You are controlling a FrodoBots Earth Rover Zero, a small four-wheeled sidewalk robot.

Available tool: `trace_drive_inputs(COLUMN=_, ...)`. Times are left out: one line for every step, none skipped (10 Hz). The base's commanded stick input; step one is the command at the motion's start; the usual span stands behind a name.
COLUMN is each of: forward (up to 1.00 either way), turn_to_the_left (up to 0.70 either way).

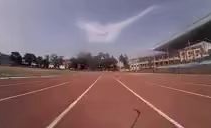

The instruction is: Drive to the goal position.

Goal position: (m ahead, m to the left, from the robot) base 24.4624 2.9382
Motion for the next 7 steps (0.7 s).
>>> trace_drive_inputs(forward=0.70, turn_to_the_left=0.00)
trace_drive_inputs(forward=0.70, turn_to_the_left=0.00)
trace_drive_inputs(forward=0.70, turn_to_the_left=0.00)
trace_drive_inputs(forward=0.70, turn_to_the_left=0.00)
trace_drive_inputs(forward=0.70, turn_to_the_left=0.00)
trace_drive_inputs(forward=0.70, turn_to_the_left=0.00)
trace_drive_inputs(forward=0.70, turn_to_the_left=0.00)
